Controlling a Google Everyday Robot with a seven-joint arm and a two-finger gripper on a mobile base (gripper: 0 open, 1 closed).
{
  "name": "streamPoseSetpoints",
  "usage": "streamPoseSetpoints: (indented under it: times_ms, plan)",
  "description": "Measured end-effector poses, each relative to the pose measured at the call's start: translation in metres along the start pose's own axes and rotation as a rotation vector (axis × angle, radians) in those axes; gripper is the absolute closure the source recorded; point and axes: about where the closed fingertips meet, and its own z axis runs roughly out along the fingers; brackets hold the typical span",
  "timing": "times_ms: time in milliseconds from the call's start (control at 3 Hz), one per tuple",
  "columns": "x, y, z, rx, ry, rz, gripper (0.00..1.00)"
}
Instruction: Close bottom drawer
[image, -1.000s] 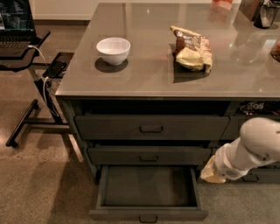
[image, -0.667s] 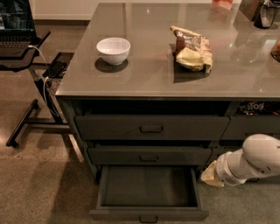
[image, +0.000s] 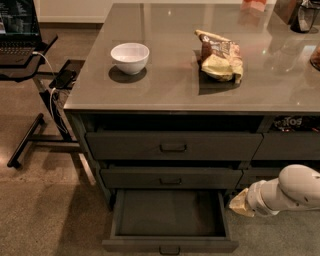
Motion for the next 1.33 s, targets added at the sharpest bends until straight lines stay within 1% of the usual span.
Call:
streamPoseSetpoints:
  times_ms: [333,667,1000,1333]
  plan:
    - [0.004,0.004,0.029,-0.014,0.004,0.002,1.0]
    - [0.012,0.013,0.076,-0.04,-0.046,-0.007,1.0]
    - [0.04,0.033,0.138,-0.11,-0.09,0.04,1.0]
    - [0.04,0.033,0.138,-0.11,-0.09,0.04,1.0]
